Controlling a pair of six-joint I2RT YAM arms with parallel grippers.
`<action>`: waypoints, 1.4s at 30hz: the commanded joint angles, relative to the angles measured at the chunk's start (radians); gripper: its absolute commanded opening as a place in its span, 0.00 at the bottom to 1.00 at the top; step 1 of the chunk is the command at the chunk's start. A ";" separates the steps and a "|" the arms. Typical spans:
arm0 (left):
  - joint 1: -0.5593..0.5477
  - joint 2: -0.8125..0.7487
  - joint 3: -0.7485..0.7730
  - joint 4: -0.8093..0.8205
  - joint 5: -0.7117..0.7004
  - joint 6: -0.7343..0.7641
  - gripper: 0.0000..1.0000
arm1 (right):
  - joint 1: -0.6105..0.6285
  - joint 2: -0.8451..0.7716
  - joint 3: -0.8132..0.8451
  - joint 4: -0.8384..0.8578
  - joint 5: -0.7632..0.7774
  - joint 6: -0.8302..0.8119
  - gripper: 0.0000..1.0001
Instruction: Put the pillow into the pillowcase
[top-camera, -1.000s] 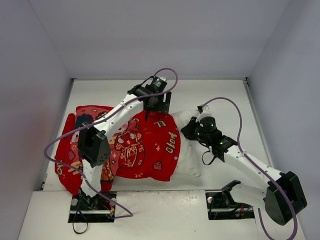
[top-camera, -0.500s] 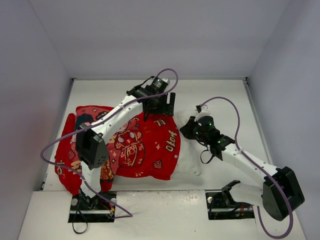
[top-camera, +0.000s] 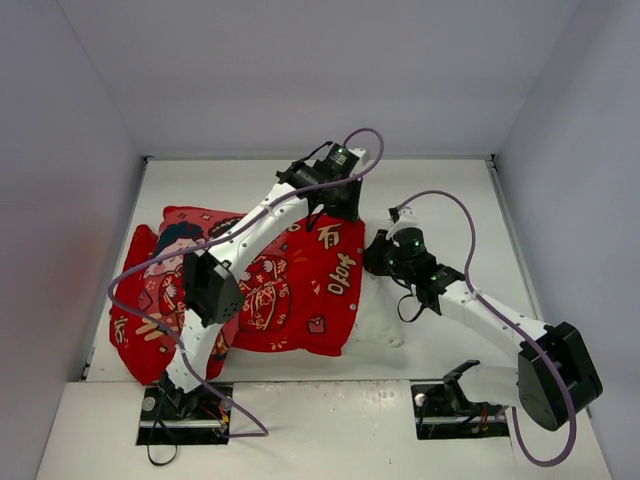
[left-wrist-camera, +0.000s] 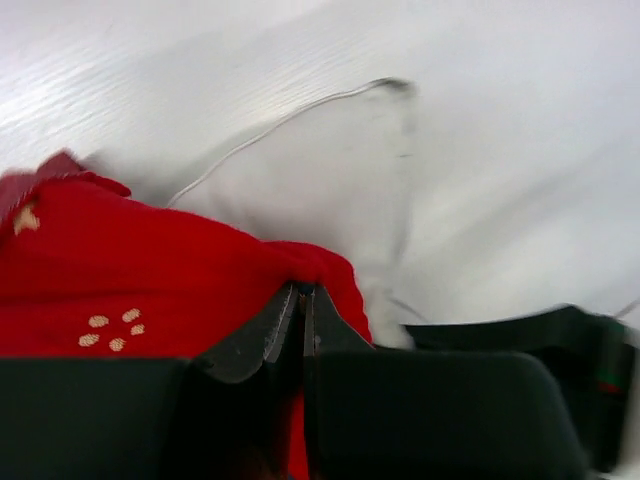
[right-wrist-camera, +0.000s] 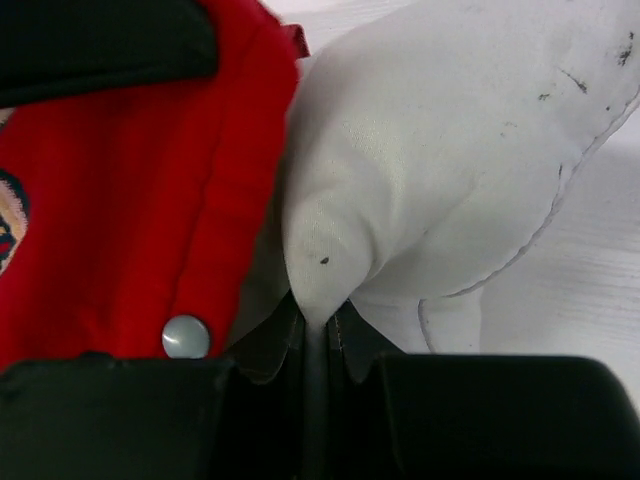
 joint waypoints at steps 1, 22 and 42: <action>-0.058 0.004 0.192 0.071 0.177 0.052 0.00 | 0.006 0.032 0.059 0.068 -0.092 -0.005 0.00; 0.046 -0.328 -0.220 0.393 0.051 0.016 0.72 | -0.067 0.104 0.097 0.142 -0.152 0.030 0.00; -0.123 -0.448 -0.554 0.155 -0.258 -0.054 0.77 | -0.098 0.226 0.254 0.143 -0.151 -0.017 0.00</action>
